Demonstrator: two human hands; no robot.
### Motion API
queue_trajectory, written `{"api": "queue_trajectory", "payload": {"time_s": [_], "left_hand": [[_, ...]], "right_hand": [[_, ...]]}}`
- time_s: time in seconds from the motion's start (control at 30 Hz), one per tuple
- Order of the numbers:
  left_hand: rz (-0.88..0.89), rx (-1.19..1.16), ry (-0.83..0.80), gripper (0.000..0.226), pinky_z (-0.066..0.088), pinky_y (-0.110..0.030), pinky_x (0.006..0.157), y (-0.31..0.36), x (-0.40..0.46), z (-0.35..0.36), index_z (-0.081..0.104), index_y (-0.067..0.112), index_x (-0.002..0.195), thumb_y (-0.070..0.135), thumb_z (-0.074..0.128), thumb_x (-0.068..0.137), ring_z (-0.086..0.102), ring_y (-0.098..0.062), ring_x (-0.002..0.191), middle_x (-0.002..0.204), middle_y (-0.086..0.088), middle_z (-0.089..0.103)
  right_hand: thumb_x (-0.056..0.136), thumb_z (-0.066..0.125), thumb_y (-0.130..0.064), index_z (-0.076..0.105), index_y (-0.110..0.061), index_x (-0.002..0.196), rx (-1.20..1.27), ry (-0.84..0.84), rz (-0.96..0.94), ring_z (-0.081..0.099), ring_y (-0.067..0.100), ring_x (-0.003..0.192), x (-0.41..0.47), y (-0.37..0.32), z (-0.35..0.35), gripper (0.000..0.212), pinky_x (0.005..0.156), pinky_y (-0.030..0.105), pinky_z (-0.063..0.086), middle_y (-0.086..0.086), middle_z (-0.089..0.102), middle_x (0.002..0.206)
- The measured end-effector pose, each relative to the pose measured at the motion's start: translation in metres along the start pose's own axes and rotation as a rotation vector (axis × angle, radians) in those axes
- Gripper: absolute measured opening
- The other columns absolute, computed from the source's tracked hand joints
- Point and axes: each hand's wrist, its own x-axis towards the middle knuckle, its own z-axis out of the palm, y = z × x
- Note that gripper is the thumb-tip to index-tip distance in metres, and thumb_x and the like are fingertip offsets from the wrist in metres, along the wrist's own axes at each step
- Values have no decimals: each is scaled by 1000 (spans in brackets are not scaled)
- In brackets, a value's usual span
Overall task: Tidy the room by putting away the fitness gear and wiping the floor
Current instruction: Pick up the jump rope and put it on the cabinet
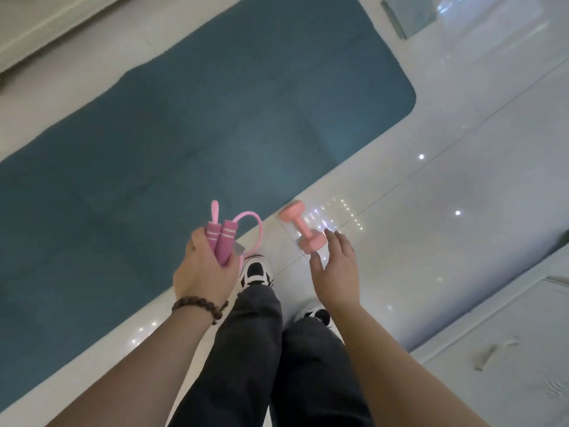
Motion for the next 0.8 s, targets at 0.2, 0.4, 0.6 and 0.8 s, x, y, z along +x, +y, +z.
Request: {"api": "queue_trajectory", "payload": {"time_s": [0.2,0.4,0.6,0.8], "left_hand": [[-18,3,-7,46,36,-34,65,2,47,69,42,12,120,28,62,82,47,-26,71,108,-7,55],[-47,-35,36,49,37,-33,65,-12,88,168,42,13,122,28,64,81,46,-26,72,110,-8,56],[-90,-92,38,54,37,-34,65,-38,103,234,44,12,122,35,63,78,46,-24,73,104,-6,55],[-92,-84,29,48,35,-32,65,-52,107,250,44,13,120,28,65,79,46,-23,73,98,1,50]], "right_hand": [[94,50,-23,36,-15,145,25,-40,4,23,21,142,76,41,40,53,116,34,21,7,31,152],[92,55,-27,31,-13,146,-34,-160,-25,20,22,142,153,99,109,61,116,36,21,8,27,153],[84,65,-36,34,-10,143,-132,-215,-53,37,27,130,198,147,177,71,106,38,34,9,39,144],[84,52,-32,48,-20,101,-322,-168,-80,52,29,84,209,160,196,22,73,36,38,-2,55,82]]}}
